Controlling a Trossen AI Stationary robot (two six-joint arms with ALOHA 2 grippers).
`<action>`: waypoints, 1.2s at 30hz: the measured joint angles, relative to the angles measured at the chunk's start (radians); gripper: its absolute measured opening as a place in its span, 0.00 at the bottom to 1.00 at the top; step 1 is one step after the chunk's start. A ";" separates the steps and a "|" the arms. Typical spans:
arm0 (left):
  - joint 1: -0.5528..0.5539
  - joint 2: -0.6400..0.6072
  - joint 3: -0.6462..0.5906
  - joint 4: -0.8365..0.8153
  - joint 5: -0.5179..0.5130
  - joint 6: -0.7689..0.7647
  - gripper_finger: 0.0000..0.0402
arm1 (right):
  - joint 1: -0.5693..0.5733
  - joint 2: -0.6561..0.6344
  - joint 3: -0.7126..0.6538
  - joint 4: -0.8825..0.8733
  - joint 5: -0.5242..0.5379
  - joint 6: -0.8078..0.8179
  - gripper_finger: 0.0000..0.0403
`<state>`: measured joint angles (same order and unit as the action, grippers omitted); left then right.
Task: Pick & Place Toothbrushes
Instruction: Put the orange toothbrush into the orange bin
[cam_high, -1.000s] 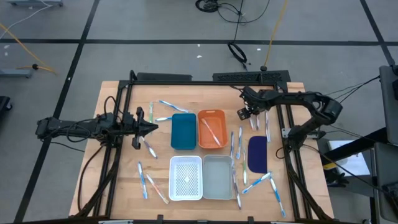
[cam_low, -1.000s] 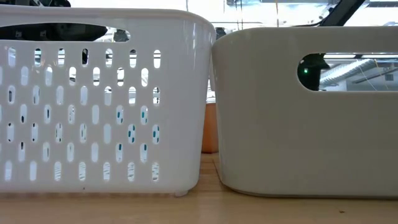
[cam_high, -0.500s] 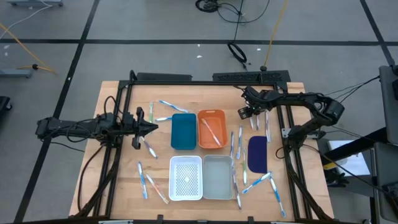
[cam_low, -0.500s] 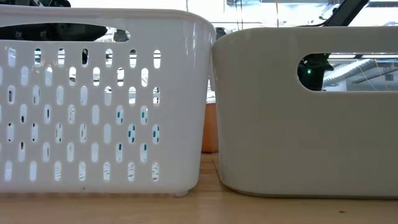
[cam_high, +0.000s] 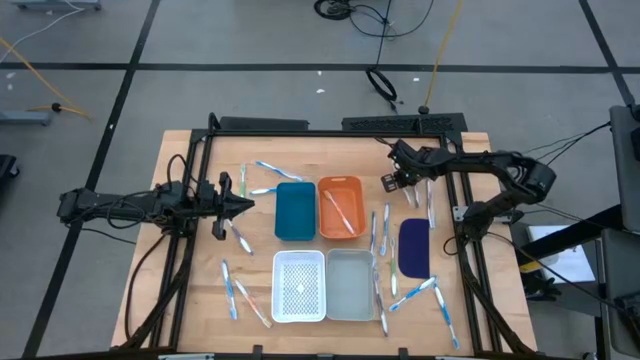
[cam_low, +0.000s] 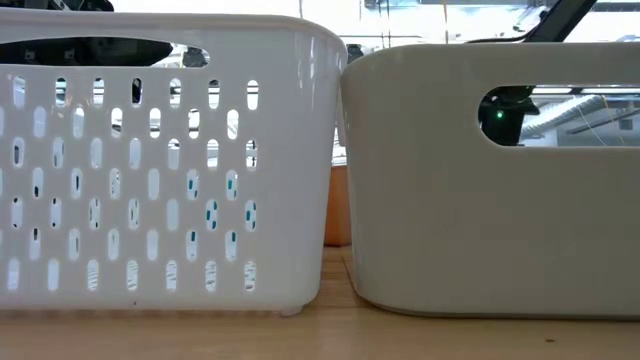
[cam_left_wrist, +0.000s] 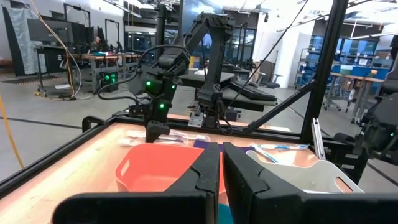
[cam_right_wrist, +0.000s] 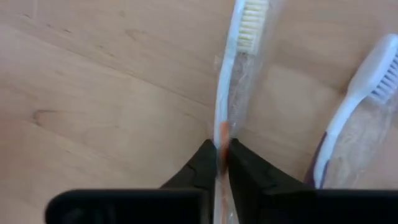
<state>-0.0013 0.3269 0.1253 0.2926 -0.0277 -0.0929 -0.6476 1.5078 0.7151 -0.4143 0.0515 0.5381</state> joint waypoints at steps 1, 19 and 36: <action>0.000 0.000 0.000 0.000 0.000 0.000 0.05 | 0.000 -0.007 0.000 0.007 -0.001 0.000 0.03; 0.000 0.000 0.000 0.000 0.000 0.000 0.05 | 0.008 -0.293 -0.004 0.222 -0.173 0.030 0.02; 0.000 0.000 0.000 -0.002 0.000 0.010 0.05 | 0.008 -0.398 -0.175 1.027 -0.653 -0.109 0.02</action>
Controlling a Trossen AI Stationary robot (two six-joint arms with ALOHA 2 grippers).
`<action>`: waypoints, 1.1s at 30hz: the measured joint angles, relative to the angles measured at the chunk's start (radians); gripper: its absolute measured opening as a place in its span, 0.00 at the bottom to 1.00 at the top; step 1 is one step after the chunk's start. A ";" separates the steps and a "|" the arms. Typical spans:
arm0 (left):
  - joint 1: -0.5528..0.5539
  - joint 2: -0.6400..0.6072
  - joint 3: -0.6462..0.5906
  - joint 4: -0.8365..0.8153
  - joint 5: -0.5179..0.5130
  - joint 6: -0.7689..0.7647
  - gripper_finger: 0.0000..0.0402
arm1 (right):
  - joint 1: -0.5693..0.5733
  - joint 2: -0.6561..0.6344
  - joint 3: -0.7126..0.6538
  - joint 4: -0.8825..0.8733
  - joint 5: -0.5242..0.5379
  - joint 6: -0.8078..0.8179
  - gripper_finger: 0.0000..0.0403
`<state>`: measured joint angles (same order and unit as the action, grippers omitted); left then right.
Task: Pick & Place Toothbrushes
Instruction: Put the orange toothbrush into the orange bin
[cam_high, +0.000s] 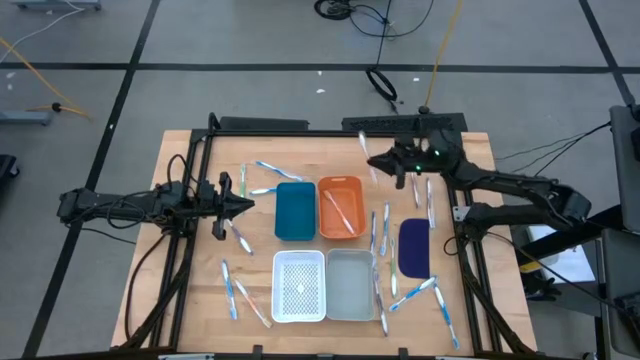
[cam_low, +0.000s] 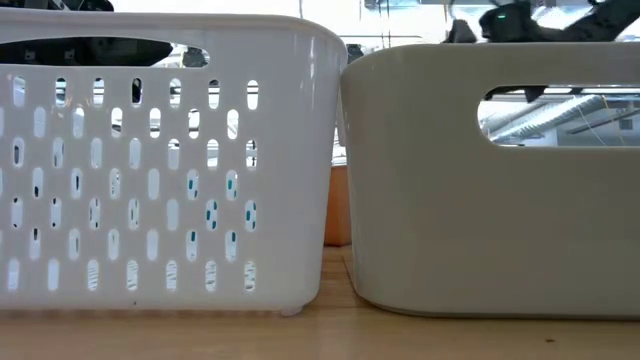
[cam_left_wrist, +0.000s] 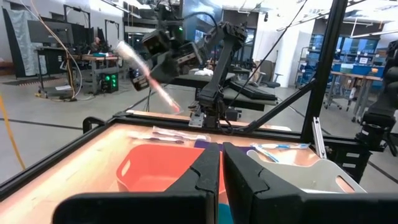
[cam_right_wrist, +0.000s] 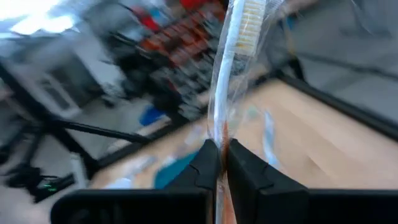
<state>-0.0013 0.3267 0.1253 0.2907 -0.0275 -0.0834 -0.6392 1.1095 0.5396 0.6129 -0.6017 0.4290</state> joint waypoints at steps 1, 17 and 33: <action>0.000 0.000 0.000 -0.001 0.000 0.000 0.05 | 0.000 0.000 -0.032 0.088 -0.018 0.015 0.02; 0.000 0.000 0.000 -0.003 0.000 0.010 0.05 | 0.021 -0.039 -0.348 0.952 -0.164 0.188 0.02; 0.000 0.000 0.000 -0.002 0.000 -0.006 0.05 | 0.047 -0.064 -0.334 0.842 0.127 0.633 0.02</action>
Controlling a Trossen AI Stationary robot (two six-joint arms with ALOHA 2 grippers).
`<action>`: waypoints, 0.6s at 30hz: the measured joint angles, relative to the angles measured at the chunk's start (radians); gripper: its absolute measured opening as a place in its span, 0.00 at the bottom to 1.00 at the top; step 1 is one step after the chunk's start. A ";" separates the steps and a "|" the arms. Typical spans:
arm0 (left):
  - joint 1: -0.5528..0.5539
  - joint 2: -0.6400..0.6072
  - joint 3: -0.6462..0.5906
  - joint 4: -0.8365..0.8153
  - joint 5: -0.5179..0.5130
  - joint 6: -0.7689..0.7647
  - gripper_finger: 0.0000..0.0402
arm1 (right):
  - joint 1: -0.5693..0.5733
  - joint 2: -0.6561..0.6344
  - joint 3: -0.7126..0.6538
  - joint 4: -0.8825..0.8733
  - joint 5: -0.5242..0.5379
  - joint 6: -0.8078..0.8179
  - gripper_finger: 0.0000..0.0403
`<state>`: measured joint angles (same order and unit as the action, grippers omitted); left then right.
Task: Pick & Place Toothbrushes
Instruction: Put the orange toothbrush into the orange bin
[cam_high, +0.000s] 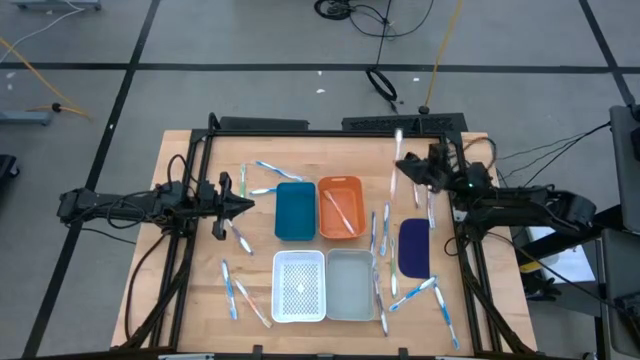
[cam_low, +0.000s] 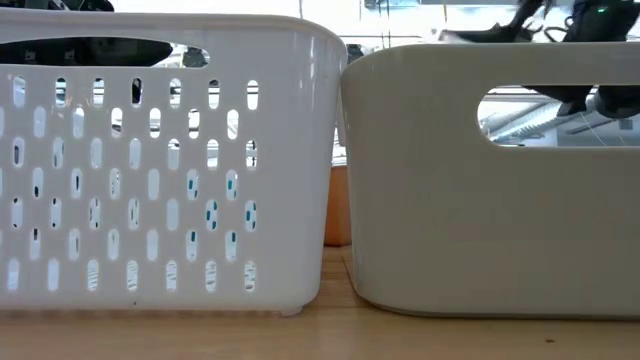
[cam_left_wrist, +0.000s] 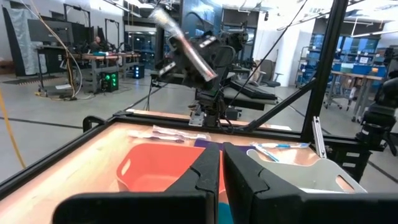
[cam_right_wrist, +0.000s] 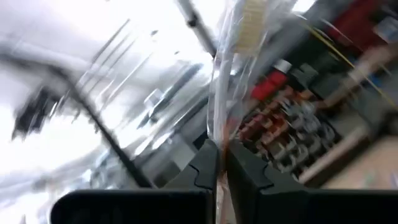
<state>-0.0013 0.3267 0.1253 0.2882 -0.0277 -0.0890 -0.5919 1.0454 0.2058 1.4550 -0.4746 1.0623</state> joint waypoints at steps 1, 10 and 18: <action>0.000 0.000 0.000 0.000 0.000 -0.001 0.05 | 0.007 0.000 0.006 -0.039 0.028 0.045 0.02; 0.000 0.000 0.000 0.000 0.000 -0.004 0.05 | 0.036 0.000 0.094 -0.329 0.074 0.199 0.02; 0.000 0.000 0.000 0.000 0.000 -0.007 0.05 | 0.086 0.000 0.309 -0.932 0.008 -0.041 0.02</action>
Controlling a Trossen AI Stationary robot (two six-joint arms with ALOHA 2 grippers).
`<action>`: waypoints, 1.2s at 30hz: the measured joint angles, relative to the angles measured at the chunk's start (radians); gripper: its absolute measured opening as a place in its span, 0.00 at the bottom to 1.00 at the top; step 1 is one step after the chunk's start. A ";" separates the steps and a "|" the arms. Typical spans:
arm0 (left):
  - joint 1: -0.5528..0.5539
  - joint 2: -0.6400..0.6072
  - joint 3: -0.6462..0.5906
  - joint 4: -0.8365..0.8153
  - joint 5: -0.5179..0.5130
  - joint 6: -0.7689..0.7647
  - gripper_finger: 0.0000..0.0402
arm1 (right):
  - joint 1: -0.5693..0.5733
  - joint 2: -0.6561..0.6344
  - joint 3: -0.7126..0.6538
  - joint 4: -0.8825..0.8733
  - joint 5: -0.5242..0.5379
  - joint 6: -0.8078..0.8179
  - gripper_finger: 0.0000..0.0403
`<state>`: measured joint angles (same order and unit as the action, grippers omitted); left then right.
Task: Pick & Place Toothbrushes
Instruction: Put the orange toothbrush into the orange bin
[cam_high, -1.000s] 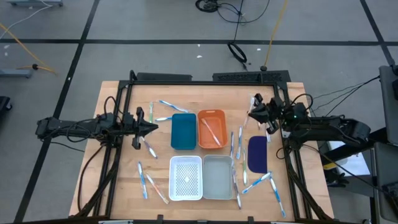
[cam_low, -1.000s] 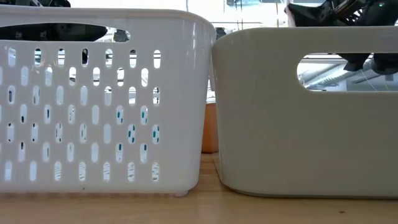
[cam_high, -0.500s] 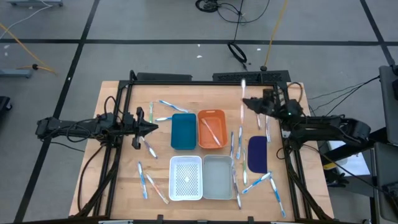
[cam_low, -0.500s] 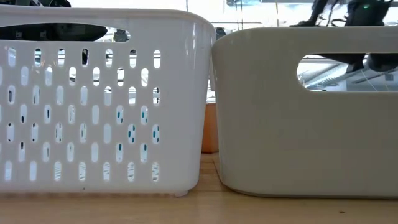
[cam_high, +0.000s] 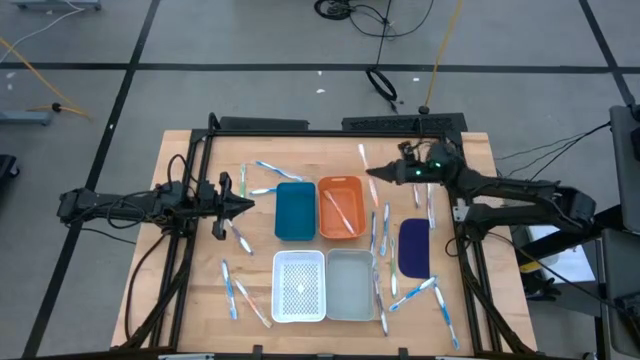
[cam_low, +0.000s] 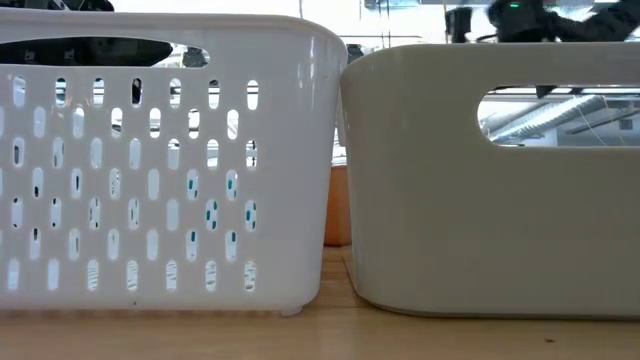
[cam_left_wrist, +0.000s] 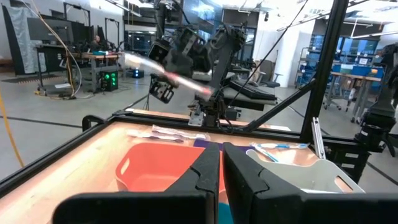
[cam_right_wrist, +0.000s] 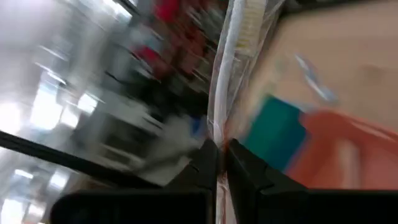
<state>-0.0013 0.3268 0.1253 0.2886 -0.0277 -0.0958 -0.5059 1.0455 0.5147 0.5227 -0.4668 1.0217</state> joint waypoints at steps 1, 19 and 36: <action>0.000 0.000 0.000 0.000 0.000 0.000 0.05 | 0.012 0.000 0.034 -0.102 0.014 -0.044 0.02; 0.000 0.000 0.000 0.000 0.000 0.003 0.05 | 0.263 0.071 0.198 -0.459 0.336 -0.198 0.02; 0.000 0.000 0.000 0.000 0.000 -0.019 0.05 | 0.343 0.329 0.452 -0.667 0.408 -0.306 0.02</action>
<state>-0.0017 0.3267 0.1253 0.2886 -0.0280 -0.1150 -0.1633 1.3742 0.9665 -0.1445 -0.0587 0.7158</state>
